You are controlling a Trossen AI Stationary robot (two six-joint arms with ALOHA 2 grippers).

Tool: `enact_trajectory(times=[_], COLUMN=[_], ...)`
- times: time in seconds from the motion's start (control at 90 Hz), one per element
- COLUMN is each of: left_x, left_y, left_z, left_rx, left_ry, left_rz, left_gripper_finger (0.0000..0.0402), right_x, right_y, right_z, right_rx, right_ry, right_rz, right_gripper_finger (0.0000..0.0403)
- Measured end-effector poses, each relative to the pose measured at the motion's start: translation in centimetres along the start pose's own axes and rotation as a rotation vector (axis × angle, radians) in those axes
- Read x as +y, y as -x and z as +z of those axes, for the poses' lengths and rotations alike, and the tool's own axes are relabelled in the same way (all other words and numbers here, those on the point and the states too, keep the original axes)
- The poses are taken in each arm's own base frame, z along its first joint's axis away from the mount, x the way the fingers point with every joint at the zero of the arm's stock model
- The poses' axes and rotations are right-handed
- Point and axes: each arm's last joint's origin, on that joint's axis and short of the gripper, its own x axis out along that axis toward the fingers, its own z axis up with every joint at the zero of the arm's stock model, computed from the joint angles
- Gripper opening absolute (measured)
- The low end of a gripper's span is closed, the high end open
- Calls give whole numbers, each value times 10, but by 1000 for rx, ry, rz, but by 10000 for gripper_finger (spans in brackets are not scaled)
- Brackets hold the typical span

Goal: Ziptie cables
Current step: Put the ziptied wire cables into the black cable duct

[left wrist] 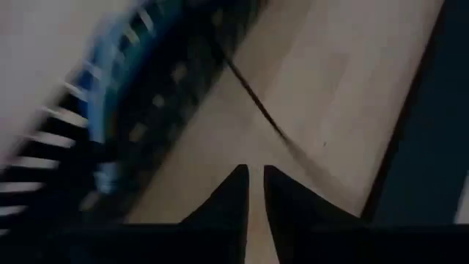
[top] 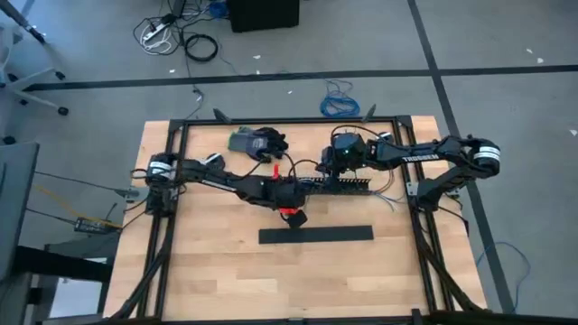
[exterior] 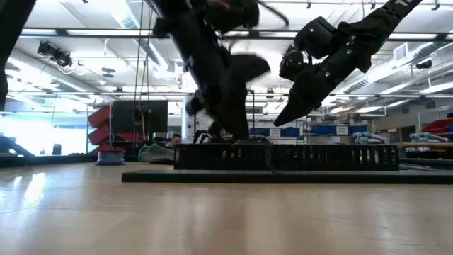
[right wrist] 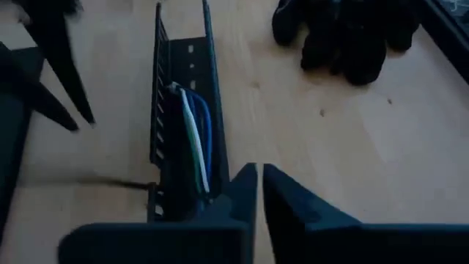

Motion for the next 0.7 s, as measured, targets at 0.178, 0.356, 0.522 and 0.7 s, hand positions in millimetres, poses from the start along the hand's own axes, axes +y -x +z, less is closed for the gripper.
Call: enact_trajectory(times=[0.178, 0.356, 0.522, 0.7], left_x=[4, 12, 22, 34], left_y=[46, 81, 97, 100], left_z=[5, -3, -28, -61], left_rx=[-69, -126, -174, -219], left_ry=[-15, -3, 61, 150], left_rz=[99, 296, 349, 338], left_gripper_finger=[35, 35, 35, 35], right_x=[-3, -2, 5, 12], right_y=[0, -13, -39, -44], right_z=[0, -2, -15, -9], right_rx=[-7, -21, 29, 11], right_ry=[-6, -19, -32, -9], right_rz=[-4, 49, 80, 68], right_gripper_finger=[2, 1, 0, 0])
